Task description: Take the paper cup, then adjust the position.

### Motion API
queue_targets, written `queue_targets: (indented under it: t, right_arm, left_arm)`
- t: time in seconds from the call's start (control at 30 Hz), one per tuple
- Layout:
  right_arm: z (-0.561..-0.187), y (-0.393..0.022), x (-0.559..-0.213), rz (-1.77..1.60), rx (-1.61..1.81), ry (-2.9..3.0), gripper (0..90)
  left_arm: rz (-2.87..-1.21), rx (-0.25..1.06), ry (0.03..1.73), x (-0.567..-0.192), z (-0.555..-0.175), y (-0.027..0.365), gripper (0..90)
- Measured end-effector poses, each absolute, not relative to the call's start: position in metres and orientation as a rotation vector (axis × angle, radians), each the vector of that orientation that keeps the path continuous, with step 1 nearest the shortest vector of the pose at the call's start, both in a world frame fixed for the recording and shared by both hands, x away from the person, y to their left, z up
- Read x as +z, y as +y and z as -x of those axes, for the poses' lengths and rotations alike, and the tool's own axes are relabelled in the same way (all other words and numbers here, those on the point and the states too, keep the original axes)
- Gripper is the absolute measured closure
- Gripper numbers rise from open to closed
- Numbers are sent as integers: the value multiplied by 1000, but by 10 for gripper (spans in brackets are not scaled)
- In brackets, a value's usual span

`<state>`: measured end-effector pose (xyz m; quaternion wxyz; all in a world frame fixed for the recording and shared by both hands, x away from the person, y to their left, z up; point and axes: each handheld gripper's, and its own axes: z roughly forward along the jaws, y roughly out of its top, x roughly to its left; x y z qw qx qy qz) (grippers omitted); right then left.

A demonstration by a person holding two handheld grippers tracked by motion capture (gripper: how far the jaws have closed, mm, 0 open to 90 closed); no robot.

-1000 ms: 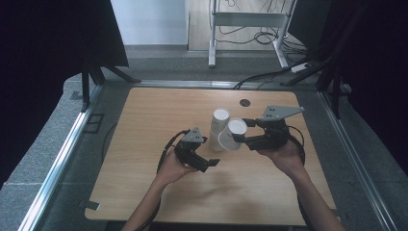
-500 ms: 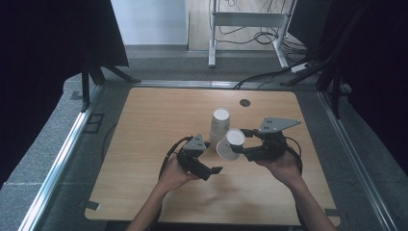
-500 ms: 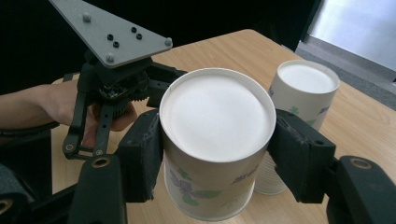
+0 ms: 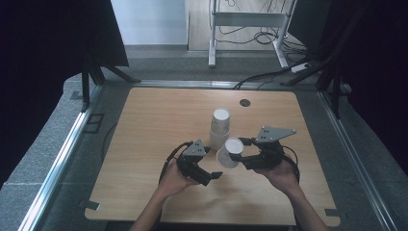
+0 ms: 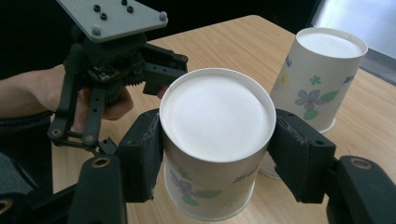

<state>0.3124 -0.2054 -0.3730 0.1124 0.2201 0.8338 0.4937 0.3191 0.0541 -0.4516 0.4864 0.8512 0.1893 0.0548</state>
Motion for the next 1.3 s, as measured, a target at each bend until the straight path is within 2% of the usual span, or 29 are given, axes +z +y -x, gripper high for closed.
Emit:
queue_targets:
  t: [0.43, 1.07, 1.3]
  right_arm:
    - [-307, -204, -381, -643, 1487, 2457, 374]
    - [-305, -201, -394, -652, 1588, 2464, 374]
    - [-305, -198, -395, -644, 1616, 2474, 374]
  left_arm:
    - [-2047, 139, 442, -452, -316, 52, 34]
    - [-2023, 81, 396, -458, -316, 47, 69]
    - [-2021, 74, 383, -462, -317, 45, 112]
